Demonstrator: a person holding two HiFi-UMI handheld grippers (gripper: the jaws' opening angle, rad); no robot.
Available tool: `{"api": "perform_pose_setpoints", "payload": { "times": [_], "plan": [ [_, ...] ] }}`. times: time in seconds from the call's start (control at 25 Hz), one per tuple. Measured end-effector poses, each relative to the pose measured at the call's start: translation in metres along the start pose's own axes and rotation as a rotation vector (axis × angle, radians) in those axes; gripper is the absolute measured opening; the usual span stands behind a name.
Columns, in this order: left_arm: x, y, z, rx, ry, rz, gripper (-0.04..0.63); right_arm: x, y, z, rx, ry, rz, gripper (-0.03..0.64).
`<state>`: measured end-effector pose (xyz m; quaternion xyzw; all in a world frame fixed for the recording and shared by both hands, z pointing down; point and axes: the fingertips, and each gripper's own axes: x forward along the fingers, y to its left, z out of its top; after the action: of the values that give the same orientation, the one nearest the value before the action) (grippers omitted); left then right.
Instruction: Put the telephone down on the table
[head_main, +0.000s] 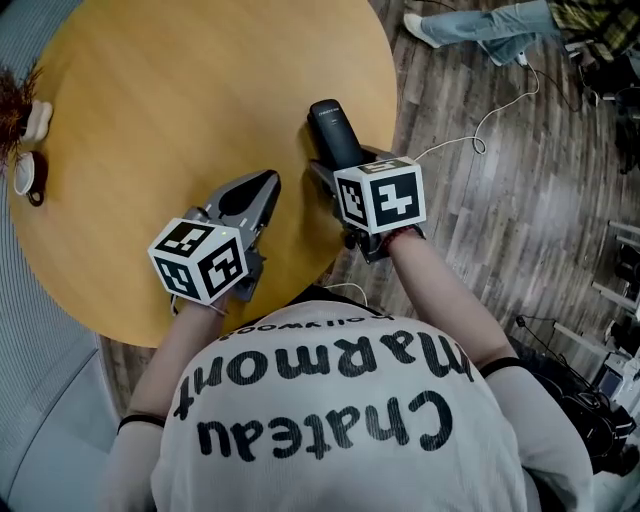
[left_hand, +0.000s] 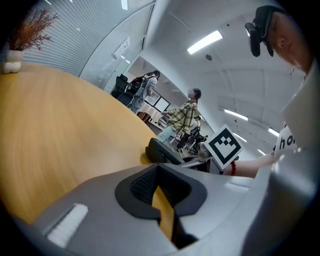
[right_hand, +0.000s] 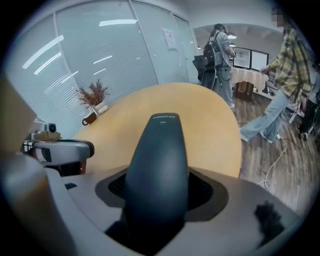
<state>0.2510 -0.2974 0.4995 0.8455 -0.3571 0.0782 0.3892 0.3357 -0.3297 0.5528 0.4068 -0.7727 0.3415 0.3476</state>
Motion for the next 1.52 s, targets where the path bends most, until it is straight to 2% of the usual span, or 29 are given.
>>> {"api": "perform_pose_setpoints", "payload": {
  "times": [0.36, 0.56, 0.64, 0.8, 1.04, 1.2, 1.44, 1.48, 1.52],
  "plan": [
    [-0.005, -0.021, -0.004, 0.028, -0.017, -0.002, 0.006, 0.0, -0.003, -0.005, -0.046, 0.031, -0.077, 0.308],
    [-0.026, -0.023, 0.007, 0.057, -0.064, 0.063, 0.006, 0.004, 0.002, 0.0, -0.195, 0.026, -0.154, 0.308],
    [-0.036, -0.029, 0.013, 0.066, -0.088, 0.077, 0.006, 0.001, 0.0, -0.005, -0.2, 0.032, -0.165, 0.308],
    [-0.063, -0.044, 0.02, 0.08, -0.133, 0.103, 0.006, -0.006, 0.002, -0.013, -0.156, 0.052, -0.136, 0.31],
    [-0.096, -0.039, 0.016, 0.08, -0.182, 0.154, 0.006, -0.006, 0.005, -0.013, -0.201, 0.073, -0.048, 0.31],
    [-0.106, -0.049, 0.023, 0.084, -0.2, 0.168, 0.006, -0.039, 0.0, 0.014, -0.064, -0.079, 0.003, 0.31],
    [-0.103, -0.063, 0.027, 0.121, -0.217, 0.144, 0.006, -0.094, -0.003, 0.042, 0.1, -0.344, 0.089, 0.306],
    [-0.101, -0.067, 0.027, 0.129, -0.217, 0.136, 0.006, -0.104, -0.005, 0.043, 0.117, -0.382, 0.088, 0.263],
    [-0.099, -0.073, 0.027, 0.137, -0.216, 0.127, 0.006, -0.114, -0.009, 0.043, 0.126, -0.414, 0.076, 0.124]
  ]
}}
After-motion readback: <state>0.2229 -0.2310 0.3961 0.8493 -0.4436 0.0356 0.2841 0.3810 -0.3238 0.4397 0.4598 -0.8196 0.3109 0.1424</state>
